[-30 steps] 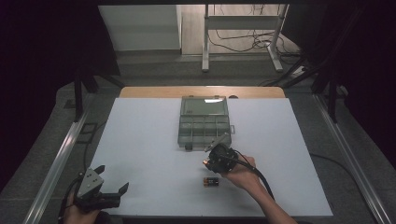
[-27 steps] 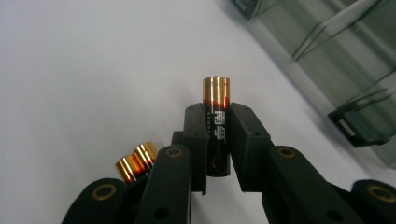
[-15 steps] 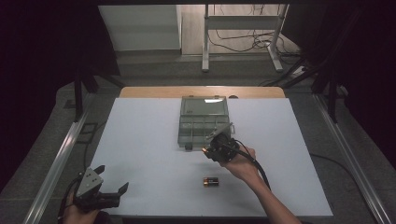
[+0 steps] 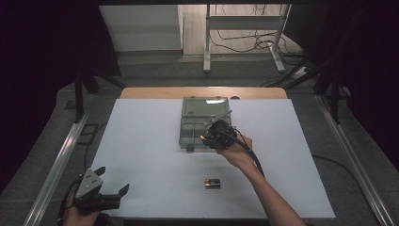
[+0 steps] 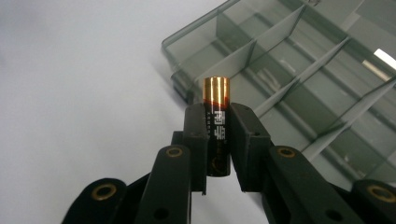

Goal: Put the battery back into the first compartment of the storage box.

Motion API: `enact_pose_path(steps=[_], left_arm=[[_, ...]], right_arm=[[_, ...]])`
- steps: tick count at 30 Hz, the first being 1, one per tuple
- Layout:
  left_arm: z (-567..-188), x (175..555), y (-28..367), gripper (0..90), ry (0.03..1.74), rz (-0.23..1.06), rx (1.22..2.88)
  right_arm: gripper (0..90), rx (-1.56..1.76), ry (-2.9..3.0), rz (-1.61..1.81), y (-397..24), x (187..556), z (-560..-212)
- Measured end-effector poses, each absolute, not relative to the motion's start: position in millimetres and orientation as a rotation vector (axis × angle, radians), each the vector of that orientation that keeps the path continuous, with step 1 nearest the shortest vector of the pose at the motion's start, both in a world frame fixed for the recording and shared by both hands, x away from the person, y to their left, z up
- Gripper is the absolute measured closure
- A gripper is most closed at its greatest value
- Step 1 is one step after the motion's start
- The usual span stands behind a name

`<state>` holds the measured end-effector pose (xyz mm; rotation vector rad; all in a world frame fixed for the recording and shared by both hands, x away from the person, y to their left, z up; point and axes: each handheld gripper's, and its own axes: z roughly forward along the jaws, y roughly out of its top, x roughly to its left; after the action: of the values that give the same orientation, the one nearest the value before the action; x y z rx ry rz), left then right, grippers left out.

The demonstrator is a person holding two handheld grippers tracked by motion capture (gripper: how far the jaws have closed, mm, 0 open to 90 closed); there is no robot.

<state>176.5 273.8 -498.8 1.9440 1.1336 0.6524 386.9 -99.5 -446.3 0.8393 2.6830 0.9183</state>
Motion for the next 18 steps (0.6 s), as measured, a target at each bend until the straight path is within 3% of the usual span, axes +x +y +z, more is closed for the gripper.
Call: enact_pose_path(steps=[18], left_arm=[[-498.8,176.5,275.3,0.5,1.131,0.641,1.935]], right_arm=[[76.3,0.873,2.642,0.939,-69.2,427.5,-441.3]])
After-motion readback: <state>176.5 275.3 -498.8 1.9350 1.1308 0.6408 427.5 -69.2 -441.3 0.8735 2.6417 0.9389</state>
